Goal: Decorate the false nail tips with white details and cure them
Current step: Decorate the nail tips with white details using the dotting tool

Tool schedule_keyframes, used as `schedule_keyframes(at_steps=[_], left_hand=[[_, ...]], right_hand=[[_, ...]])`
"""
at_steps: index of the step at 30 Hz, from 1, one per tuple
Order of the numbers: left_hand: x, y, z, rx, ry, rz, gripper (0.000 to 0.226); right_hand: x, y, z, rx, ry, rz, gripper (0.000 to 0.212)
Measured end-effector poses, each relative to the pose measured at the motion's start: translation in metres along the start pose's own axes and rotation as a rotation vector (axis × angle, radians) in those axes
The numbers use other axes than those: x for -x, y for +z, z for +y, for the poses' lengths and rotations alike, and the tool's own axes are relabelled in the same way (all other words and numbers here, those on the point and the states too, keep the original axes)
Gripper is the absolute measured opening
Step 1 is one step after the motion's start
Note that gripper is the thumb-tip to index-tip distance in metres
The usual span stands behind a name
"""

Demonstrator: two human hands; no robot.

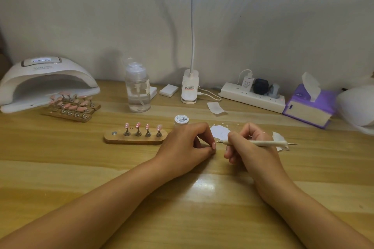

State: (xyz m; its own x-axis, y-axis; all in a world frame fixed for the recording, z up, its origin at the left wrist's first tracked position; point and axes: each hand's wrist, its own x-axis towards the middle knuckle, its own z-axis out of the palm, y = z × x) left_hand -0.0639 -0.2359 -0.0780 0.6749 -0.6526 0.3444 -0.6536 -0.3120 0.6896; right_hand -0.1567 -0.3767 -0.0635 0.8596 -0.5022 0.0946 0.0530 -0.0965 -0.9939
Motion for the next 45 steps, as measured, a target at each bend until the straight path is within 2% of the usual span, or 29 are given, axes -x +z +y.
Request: schedule_keyframes(at_steps=[18,22,26,28,33,39,45], left_hand=[[0.000,0.000,0.001,0.002,-0.004,0.004,0.021],[0.000,0.001,0.000,0.008,-0.004,0.004,0.019],[-0.001,0.001,-0.001,0.004,-0.008,0.001,0.019],[-0.001,0.001,-0.002,0.007,-0.009,-0.001,0.020],[-0.001,0.001,-0.002,0.005,-0.015,-0.004,0.019],[-0.001,0.001,-0.002,-0.009,-0.018,-0.008,0.018],[-0.001,0.001,-0.002,0.015,-0.022,-0.014,0.015]], right_hand=[[0.000,0.001,0.002,0.072,-0.012,-0.031,0.019],[0.000,0.000,0.002,-0.026,-0.097,0.099,0.022],[-0.003,-0.008,0.000,0.112,-0.249,0.213,0.023],[-0.008,-0.013,0.001,0.196,-0.230,0.207,0.022],[-0.018,-0.020,0.009,0.271,-0.029,0.168,0.011],[-0.018,-0.018,0.012,0.415,-0.066,0.112,0.022],[-0.018,-0.019,0.013,0.402,-0.069,0.120,0.021]])
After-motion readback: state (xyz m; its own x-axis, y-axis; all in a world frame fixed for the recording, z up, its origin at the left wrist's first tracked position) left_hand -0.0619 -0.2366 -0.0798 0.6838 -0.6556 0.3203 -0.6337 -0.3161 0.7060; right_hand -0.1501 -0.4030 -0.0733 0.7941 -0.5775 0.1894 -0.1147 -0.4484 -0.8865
